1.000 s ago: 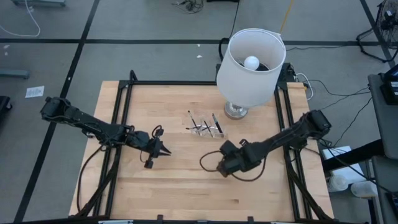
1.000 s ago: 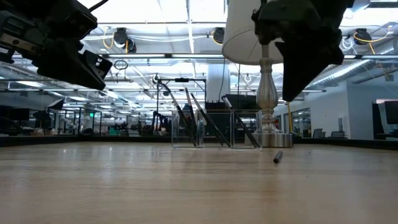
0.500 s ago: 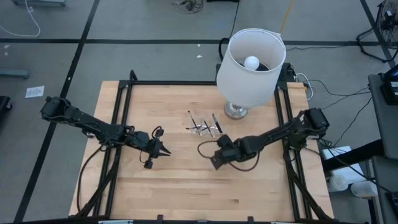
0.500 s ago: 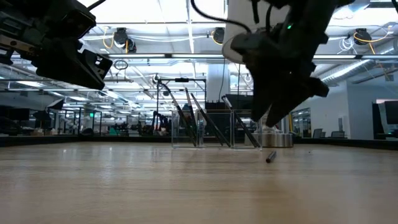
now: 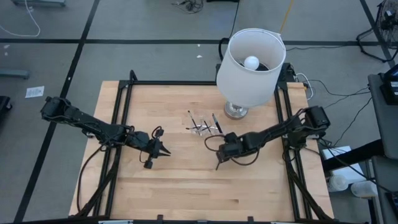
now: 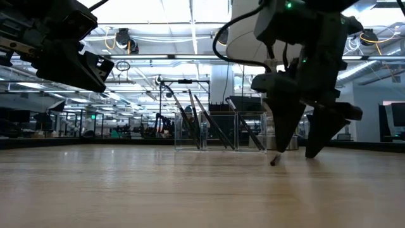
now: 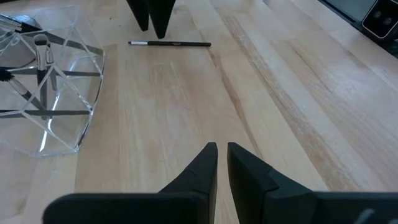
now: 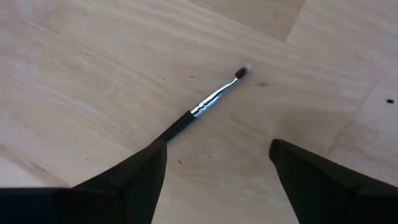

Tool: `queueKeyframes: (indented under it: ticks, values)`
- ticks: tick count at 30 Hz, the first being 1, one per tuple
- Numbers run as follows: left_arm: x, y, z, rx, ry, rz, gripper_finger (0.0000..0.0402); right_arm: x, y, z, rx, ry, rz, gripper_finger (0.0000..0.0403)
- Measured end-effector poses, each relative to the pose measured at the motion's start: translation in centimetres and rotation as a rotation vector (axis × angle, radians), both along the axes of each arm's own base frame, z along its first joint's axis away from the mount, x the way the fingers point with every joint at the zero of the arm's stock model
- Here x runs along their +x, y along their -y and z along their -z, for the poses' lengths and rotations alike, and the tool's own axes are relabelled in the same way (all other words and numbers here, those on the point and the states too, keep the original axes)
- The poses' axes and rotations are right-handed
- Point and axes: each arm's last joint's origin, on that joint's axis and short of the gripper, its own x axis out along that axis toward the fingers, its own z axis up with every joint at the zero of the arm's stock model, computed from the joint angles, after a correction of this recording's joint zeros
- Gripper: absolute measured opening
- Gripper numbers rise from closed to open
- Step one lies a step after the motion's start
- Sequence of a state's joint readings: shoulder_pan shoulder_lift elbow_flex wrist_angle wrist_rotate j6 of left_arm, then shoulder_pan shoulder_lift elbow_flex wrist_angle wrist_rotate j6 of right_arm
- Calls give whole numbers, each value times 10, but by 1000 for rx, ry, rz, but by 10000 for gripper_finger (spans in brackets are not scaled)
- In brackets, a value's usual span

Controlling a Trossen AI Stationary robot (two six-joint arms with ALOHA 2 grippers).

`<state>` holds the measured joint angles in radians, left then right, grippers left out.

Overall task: Pick & Place Makeup Brushes
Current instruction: Put the black eyeshadow brush into the transparent organizer

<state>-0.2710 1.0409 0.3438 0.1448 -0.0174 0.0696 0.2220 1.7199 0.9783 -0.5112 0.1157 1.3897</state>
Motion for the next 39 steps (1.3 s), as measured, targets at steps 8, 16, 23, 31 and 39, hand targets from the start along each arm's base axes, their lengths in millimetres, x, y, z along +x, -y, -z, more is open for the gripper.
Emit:
queueKeyframes:
  ticks: [8,16,23,31,39]
  values:
    - [0,0,-1,-3,10,0,47,4,12,3,19,36,-18,270]
    - [0,0,-1,1,9,2,47,9,16,3,-9,85,13,268]
    - [0,0,-1,0,8,2,47,11,21,11,-41,67,25,267]
    - [0,0,-1,1,9,2,47,9,24,28,-63,-34,-83,229]
    - [0,0,-1,2,7,2,47,6,21,29,-66,-66,-146,136]
